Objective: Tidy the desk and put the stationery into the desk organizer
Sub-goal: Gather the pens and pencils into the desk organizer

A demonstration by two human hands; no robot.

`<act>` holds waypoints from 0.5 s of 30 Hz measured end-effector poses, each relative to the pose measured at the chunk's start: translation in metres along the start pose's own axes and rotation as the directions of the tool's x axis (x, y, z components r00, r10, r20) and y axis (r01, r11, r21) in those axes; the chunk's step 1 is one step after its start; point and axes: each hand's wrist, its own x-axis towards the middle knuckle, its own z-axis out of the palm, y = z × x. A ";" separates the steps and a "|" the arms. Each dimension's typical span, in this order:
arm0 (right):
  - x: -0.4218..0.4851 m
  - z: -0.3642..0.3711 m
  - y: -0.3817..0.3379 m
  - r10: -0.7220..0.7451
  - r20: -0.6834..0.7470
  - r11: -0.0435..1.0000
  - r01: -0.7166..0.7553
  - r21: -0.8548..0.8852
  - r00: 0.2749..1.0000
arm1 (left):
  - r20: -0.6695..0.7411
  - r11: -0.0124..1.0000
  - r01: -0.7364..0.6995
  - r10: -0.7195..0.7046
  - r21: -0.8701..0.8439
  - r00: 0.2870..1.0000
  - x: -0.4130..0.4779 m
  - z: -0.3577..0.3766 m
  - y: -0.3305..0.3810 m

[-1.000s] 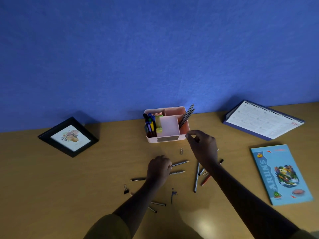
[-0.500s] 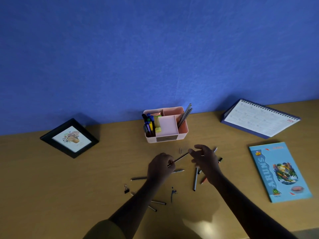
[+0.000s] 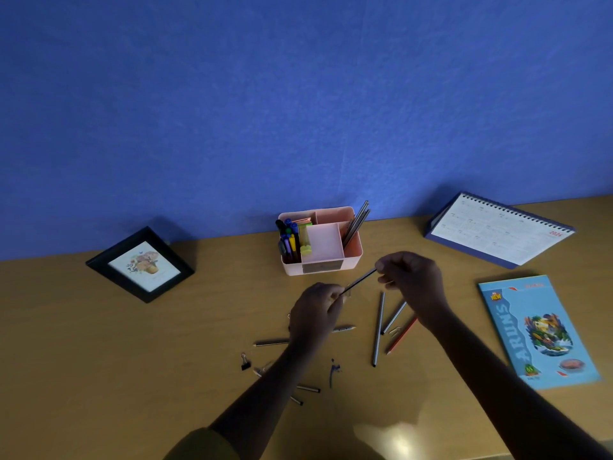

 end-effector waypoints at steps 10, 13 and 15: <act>0.059 -0.016 -0.051 -0.385 -0.071 0.885 0.346 -0.312 0.920 | 0.210 0.986 0.108 -0.134 0.131 0.969 -0.027 0.007 -0.022; 0.078 -0.001 -0.054 -0.447 -0.026 0.798 0.385 -0.464 0.894 | 0.250 0.971 0.115 -0.167 0.209 0.954 -0.031 0.008 -0.025; 0.090 0.010 -0.052 -0.465 0.016 0.733 0.395 -0.554 0.885 | 0.269 0.959 0.102 -0.175 0.263 0.947 -0.031 0.009 -0.027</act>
